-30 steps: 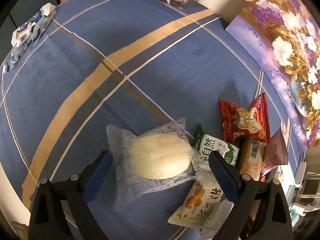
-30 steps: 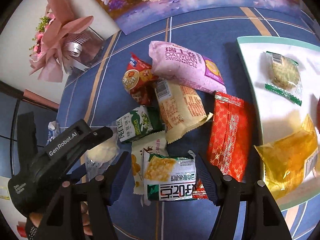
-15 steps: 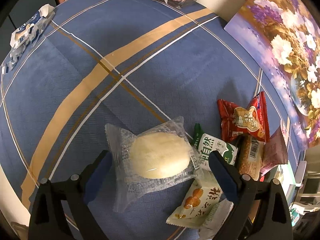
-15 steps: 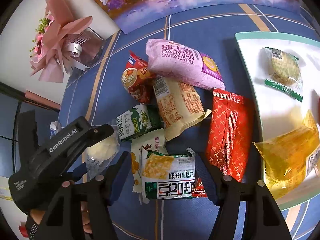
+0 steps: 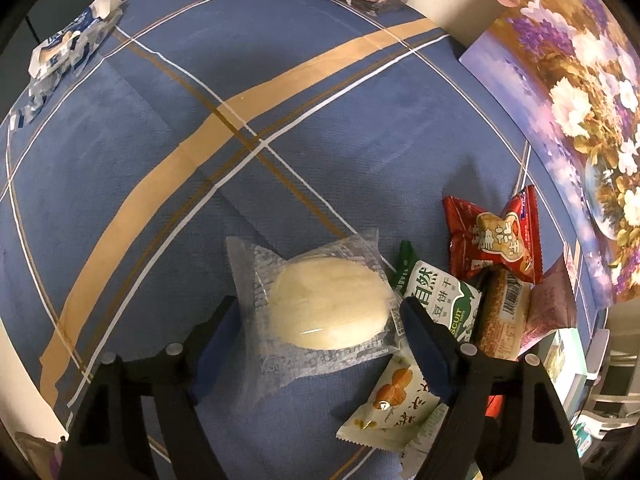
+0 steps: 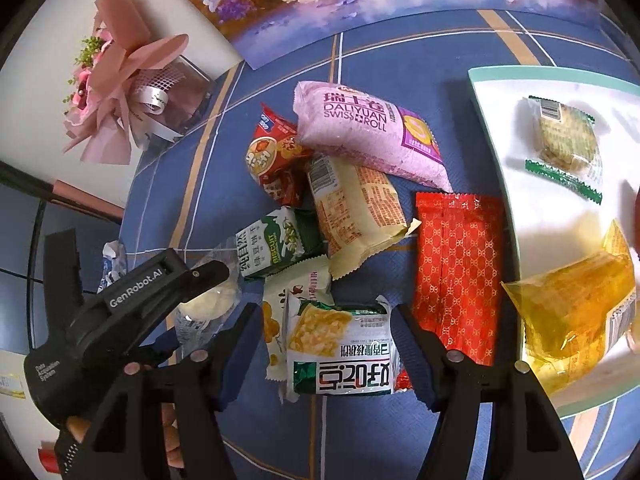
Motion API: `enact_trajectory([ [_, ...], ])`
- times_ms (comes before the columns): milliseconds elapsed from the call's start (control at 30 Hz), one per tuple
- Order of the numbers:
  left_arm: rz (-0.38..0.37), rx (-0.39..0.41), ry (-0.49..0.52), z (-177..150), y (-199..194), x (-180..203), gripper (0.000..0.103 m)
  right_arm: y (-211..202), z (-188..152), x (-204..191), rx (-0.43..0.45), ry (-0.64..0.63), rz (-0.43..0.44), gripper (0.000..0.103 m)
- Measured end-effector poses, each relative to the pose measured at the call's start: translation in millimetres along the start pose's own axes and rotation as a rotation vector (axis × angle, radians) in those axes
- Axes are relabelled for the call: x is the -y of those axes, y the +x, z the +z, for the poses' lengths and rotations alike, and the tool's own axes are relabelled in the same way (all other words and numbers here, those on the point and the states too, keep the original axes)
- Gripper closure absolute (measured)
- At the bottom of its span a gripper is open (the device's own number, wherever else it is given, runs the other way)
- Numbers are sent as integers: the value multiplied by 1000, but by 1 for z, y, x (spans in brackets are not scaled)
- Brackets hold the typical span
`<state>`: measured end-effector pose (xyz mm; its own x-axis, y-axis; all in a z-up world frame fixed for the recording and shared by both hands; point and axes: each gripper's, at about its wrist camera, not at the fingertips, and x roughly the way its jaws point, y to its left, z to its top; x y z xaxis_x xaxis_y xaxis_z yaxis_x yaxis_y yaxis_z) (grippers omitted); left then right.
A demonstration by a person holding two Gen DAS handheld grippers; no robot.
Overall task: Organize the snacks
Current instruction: 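Grasp the wrapped cream bun with the left tool while the right tool grasps the green corn snack pack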
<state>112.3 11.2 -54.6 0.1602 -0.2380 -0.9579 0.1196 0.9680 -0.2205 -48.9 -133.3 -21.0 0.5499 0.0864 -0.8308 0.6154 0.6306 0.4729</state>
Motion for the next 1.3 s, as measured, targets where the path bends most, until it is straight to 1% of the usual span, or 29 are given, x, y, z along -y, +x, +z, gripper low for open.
enact_trajectory([
  [67, -6, -3, -14, -2, -6, -8, 28, -1, -1, -1, 2, 2, 3, 33],
  [133, -8, -5, -24, -4, -7, -11, 28, -2, -3, -3, 2, -1, 4, 33],
  [300, 18, -8, -38, -10, -12, -16, 28, -3, -4, -2, -3, 11, 26, 33],
  [467, 48, -7, -29, -21, -19, -18, 28, -4, -7, 3, -13, 30, 27, 33],
  [600, 22, -11, -46, -22, -27, -24, 28, -7, -12, 3, -11, 27, 35, 33],
  [733, 18, 9, -27, -29, -36, -25, 28, -17, -19, 1, 16, 17, 26, 33],
  [867, 8, 22, 2, -34, -45, -25, 28, -24, -26, 9, 32, 46, 23, 33],
  [1000, -26, -2, 18, -39, -44, -26, 28, -30, -34, 16, 51, 85, 5, 33],
  [1100, -45, -8, 53, -39, -44, -25, 28, -36, -37, 16, 70, 109, 7, 33],
  [1233, -60, -15, 61, -42, -43, -29, 27, -39, -41, 8, 97, 91, 19, 33],
  [1300, -75, -26, 45, -44, -43, -34, 26, -36, -42, 4, 100, 79, 30, 33],
])
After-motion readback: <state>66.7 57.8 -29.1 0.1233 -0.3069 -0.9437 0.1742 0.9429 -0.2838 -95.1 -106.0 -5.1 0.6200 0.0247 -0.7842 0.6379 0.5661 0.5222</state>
